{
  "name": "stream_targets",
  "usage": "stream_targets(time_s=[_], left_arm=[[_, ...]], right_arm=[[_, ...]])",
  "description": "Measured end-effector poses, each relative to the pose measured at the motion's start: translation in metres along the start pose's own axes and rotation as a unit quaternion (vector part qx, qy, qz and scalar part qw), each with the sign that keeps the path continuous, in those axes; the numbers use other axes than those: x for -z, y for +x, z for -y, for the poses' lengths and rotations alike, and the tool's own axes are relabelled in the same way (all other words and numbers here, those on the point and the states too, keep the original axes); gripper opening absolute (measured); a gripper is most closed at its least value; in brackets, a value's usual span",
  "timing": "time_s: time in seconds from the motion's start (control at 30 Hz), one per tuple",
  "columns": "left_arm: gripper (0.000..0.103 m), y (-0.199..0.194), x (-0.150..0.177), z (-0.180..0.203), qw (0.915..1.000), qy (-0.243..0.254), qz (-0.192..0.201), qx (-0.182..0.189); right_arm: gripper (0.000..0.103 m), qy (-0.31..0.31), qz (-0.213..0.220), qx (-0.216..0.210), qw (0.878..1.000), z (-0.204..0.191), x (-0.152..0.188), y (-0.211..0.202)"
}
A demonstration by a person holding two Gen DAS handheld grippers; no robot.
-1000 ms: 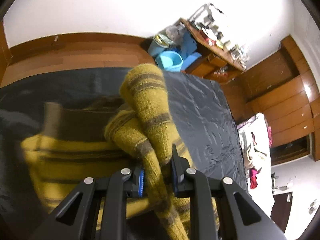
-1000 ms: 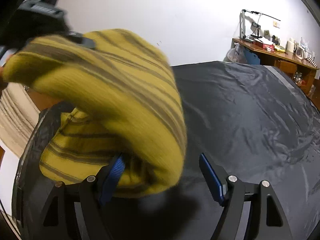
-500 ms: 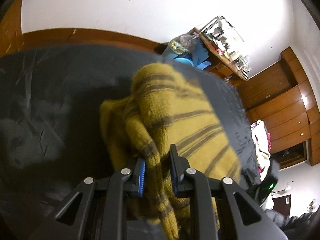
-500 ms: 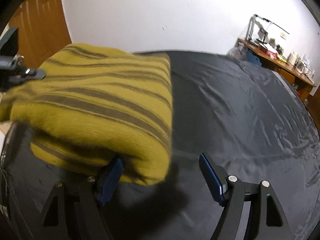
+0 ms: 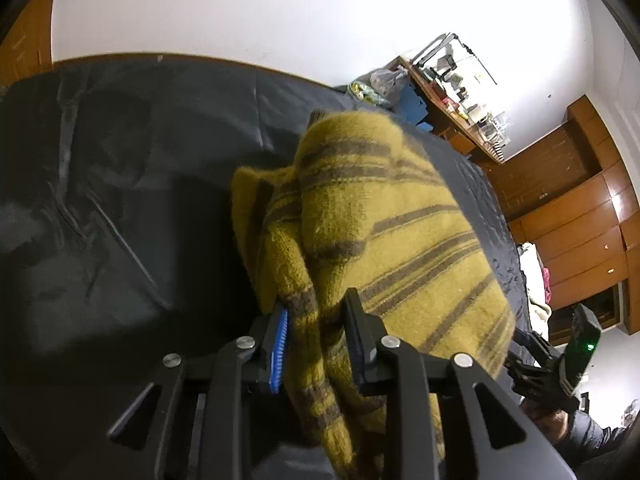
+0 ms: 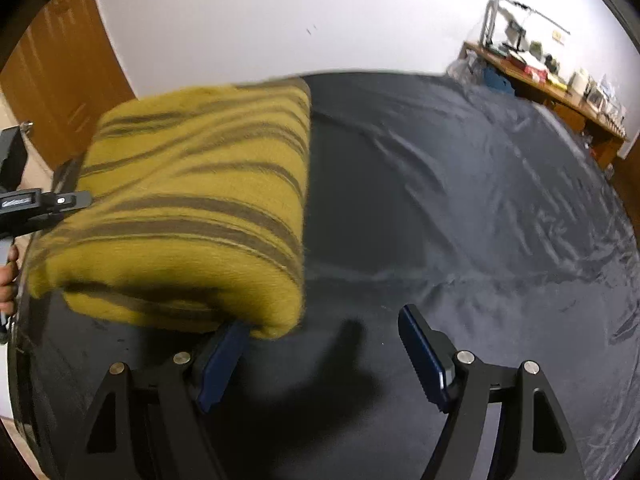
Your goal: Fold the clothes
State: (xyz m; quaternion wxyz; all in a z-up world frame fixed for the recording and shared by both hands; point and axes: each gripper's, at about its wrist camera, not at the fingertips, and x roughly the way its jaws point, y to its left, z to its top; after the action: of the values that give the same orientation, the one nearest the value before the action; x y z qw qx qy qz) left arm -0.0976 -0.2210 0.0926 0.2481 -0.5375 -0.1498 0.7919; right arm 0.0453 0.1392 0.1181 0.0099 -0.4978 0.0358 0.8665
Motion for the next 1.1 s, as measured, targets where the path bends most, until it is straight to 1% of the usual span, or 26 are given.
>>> stream_targets(time_s=[0.07, 0.2, 0.23, 0.27, 0.33, 0.37, 0.43, 0.5, 0.57, 0.67, 0.7, 0.83, 0.93, 1.0, 1.03, 1.07, 1.1], left_arm=[[0.03, -0.014, 0.0, 0.006, 0.9998, 0.009, 0.013, -0.011], [0.031, -0.045, 0.0, 0.03, 0.9981, 0.043, 0.043, -0.003], [0.034, -0.05, 0.001, 0.039, 0.9973, 0.056, 0.047, 0.005], [0.039, -0.053, 0.003, 0.05, 0.9962, 0.071, 0.049, 0.015], [0.045, -0.049, 0.008, 0.07, 0.9941, 0.095, 0.045, 0.028], [0.045, -0.039, 0.012, 0.08, 0.9931, 0.107, 0.036, 0.029], [0.045, -0.019, 0.022, 0.088, 0.9923, 0.122, 0.012, 0.016], [0.045, 0.003, 0.03, 0.085, 0.993, 0.118, -0.013, 0.004], [0.045, 0.021, 0.037, 0.081, 0.9929, 0.115, -0.027, -0.01], [0.045, 0.031, 0.044, 0.077, 0.9927, 0.116, -0.028, -0.017], [0.045, 0.033, 0.044, 0.076, 0.9926, 0.117, -0.027, -0.02], [0.045, 0.045, 0.044, 0.072, 0.9921, 0.118, -0.024, -0.035], [0.045, 0.05, 0.044, 0.073, 0.9925, 0.113, -0.021, -0.044], [0.045, 0.049, 0.035, 0.078, 0.9942, 0.094, -0.028, -0.046], [0.046, 0.044, 0.027, 0.078, 0.9956, 0.081, -0.026, -0.039], [0.05, 0.038, 0.02, 0.078, 0.9967, 0.071, -0.021, -0.033], [0.055, 0.031, 0.012, 0.08, 0.997, 0.071, -0.007, -0.032]], right_arm=[[0.078, -0.009, 0.017, -0.008, 1.0, -0.004, -0.004, -0.018], [0.078, -0.039, 0.068, -0.026, 0.997, -0.025, -0.017, -0.051], [0.078, -0.048, 0.077, -0.034, 0.995, -0.033, -0.022, -0.056], [0.078, -0.057, 0.087, -0.041, 0.994, -0.042, -0.027, -0.06], [0.078, -0.07, 0.094, -0.056, 0.991, -0.058, -0.034, -0.058], [0.078, -0.074, 0.09, -0.062, 0.991, -0.063, -0.038, -0.052], [0.078, -0.083, 0.077, -0.07, 0.991, -0.073, -0.043, -0.038], [0.078, -0.091, 0.057, -0.076, 0.991, -0.077, -0.043, -0.023], [0.078, -0.101, 0.036, -0.08, 0.991, -0.078, -0.035, -0.01], [0.079, -0.126, 0.015, -0.082, 0.989, -0.078, -0.024, 0.008], [0.079, -0.137, 0.016, -0.079, 0.987, -0.078, -0.019, 0.01], [0.081, -0.162, 0.052, -0.053, 0.984, -0.086, -0.001, 0.014], [0.084, -0.159, 0.05, -0.056, 0.984, -0.086, -0.001, 0.012], [0.084, -0.156, 0.049, -0.058, 0.985, -0.085, -0.002, 0.011], [0.084, -0.155, 0.048, -0.059, 0.985, -0.085, -0.002, 0.01], [0.084, -0.154, 0.048, -0.06, 0.985, -0.085, -0.002, 0.01], [0.084, -0.153, 0.047, -0.061, 0.985, -0.084, -0.003, 0.009]])
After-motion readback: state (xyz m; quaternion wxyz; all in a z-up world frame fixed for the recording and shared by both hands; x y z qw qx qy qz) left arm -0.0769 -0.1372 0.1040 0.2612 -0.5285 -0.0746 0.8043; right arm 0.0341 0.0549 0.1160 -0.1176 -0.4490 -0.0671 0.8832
